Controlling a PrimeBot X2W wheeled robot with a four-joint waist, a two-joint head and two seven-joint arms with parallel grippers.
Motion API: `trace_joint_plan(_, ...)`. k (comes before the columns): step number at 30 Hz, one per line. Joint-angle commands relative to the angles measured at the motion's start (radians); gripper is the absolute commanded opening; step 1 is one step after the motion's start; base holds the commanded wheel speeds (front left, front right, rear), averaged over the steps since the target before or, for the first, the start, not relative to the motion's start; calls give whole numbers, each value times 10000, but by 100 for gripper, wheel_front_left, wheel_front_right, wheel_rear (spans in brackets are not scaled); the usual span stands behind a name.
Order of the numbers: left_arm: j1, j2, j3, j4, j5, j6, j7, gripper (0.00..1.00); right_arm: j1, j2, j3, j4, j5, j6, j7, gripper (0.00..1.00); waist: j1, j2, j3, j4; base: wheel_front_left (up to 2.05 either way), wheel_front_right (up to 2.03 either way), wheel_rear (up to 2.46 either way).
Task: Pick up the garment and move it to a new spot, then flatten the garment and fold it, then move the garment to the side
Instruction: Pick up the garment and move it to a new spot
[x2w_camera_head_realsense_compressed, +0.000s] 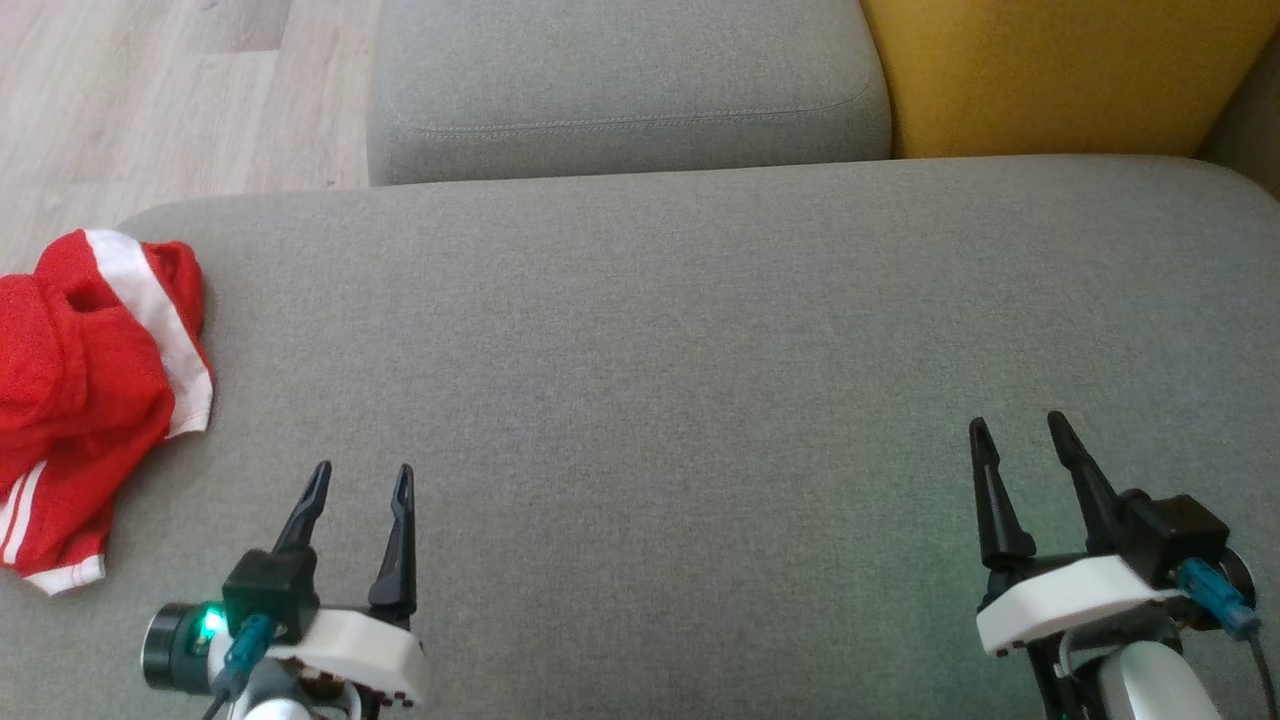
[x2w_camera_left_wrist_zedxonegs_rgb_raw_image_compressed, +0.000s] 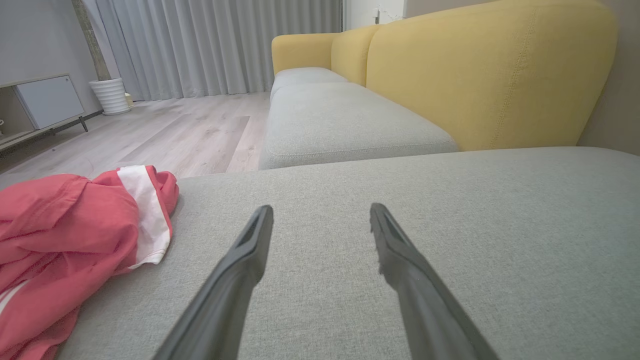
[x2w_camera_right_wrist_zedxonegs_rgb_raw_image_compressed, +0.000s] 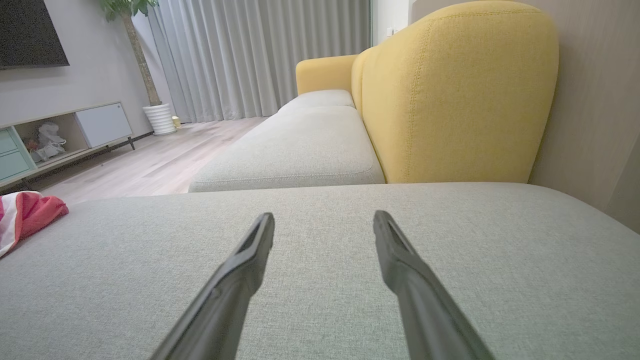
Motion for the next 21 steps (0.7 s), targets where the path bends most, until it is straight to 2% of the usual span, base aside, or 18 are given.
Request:
trace_joint_plan(1, -342, 11, 403, -262, 113, -29, -136, 100, -189, -12, 206, -331, -2, 77, -29, 100, 0, 0, 3, 14, 0, 0, 0)
trace_joint_plan(7, -389, -75, 517, -225, 179, -60, -136, 100, -188, -19, 179, -356, -48, 77, -28, 100, 0, 0, 40, 115, 0, 0, 0)
trace_joint_plan(14, -482, -199, 676, -223, 177, -66, -136, 100, -120, 19, 217, -563, -167, 77, 45, 100, 0, 0, 90, 669, 0, 0, 0)
trace_joint_plan(21, -574, -214, 945, -268, 249, -53, -136, 100, -19, 97, 447, -892, -367, 77, 193, 100, 0, 0, 100, 1911, 0, 0, 0)
